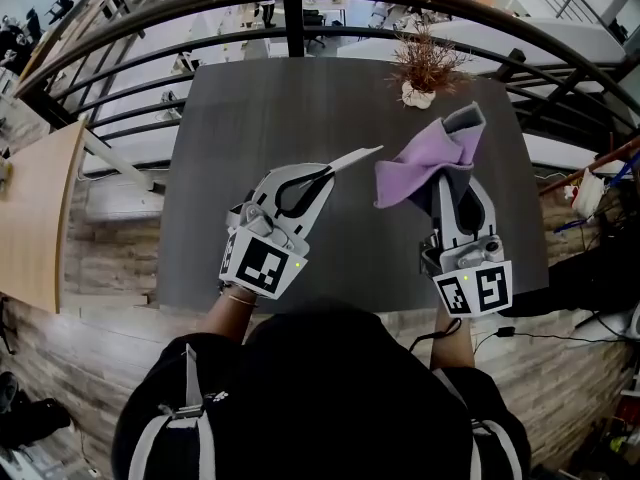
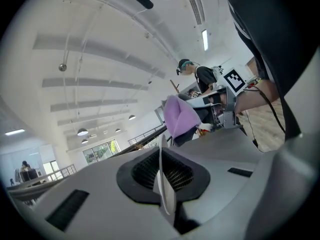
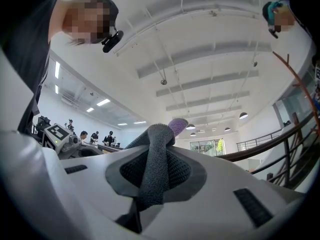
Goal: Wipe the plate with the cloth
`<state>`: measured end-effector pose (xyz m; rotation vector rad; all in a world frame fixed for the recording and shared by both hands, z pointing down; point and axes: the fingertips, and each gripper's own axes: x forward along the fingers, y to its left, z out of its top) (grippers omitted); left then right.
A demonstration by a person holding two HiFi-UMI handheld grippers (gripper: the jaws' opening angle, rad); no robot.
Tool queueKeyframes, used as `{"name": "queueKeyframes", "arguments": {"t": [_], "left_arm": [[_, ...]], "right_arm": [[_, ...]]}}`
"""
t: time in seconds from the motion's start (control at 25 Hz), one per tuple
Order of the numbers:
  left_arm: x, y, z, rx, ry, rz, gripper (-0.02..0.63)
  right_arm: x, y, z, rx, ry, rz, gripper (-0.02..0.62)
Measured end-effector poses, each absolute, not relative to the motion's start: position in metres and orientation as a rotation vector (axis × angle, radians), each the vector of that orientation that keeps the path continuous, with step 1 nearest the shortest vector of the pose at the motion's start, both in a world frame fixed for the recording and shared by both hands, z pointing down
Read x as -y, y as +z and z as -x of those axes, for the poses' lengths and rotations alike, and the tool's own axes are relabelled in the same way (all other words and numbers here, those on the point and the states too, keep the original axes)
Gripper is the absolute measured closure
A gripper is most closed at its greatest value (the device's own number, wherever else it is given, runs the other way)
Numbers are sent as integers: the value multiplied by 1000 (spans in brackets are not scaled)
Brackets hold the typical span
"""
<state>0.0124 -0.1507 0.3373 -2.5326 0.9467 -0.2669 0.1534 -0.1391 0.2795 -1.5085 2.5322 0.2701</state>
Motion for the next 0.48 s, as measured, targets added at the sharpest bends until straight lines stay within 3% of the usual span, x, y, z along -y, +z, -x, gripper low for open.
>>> {"name": "queueKeyframes", "arguments": {"t": [0.48], "left_arm": [[168, 401, -15, -954, -347, 2741, 589]], "right_arm": [[149, 327, -140, -2600, 138, 1538, 533]]}}
